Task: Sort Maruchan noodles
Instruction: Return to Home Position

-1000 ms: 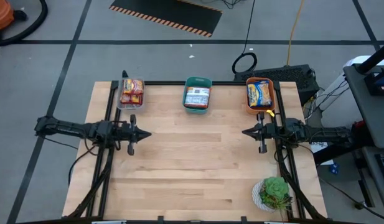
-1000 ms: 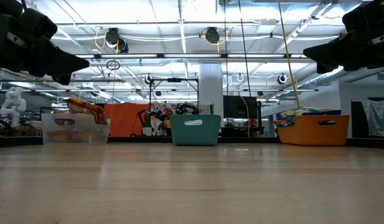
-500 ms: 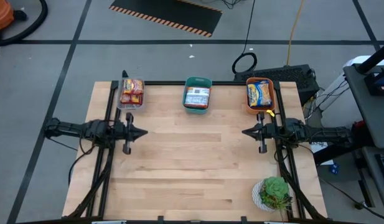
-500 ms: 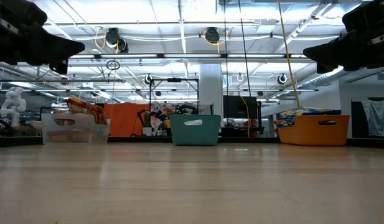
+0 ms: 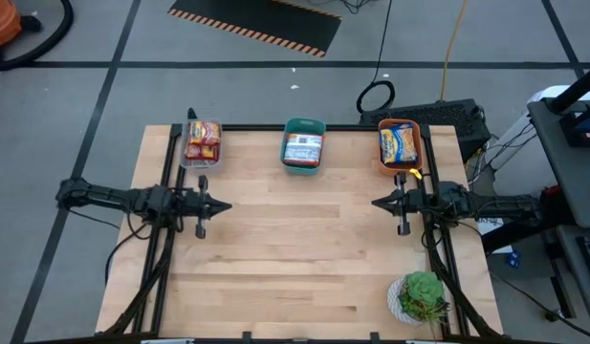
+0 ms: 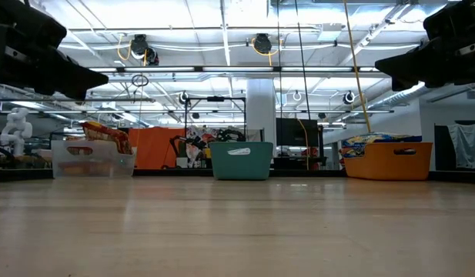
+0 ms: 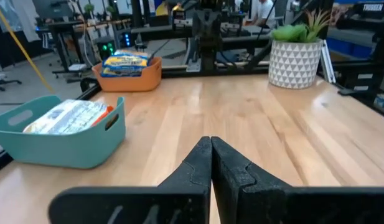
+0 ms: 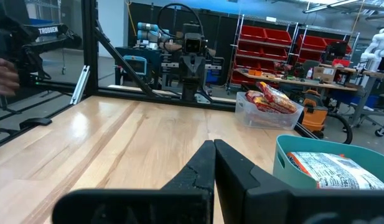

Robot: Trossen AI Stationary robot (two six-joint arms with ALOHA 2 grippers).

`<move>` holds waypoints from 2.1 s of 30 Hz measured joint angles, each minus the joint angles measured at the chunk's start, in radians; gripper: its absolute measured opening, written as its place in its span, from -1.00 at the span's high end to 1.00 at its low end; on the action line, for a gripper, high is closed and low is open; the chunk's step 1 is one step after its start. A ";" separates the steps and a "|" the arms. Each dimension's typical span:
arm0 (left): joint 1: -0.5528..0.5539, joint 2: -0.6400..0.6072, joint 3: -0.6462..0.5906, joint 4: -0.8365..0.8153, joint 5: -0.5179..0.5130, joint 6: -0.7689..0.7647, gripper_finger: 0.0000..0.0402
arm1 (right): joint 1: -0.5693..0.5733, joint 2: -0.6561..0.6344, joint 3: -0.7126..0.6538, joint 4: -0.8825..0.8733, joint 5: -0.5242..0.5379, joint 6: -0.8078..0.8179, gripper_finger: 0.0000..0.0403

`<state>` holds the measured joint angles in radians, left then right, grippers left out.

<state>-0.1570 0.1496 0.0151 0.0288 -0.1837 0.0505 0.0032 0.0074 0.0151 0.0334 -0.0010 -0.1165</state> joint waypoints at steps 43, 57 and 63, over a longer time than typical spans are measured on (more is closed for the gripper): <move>-0.064 -0.081 -0.005 0.029 -0.074 -0.067 0.97 | 0.000 0.000 0.000 0.000 0.000 0.000 1.00; -0.098 -0.146 -0.005 0.078 -0.079 0.079 0.97 | 0.000 0.001 0.000 0.000 -0.001 0.000 1.00; -0.025 -0.146 -0.005 0.072 -0.071 0.094 0.97 | 0.000 0.001 0.000 0.000 -0.001 0.000 1.00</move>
<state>-0.1816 0.0036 0.0101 0.1008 -0.2550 0.1448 0.0036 0.0082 0.0148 0.0334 -0.0017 -0.1165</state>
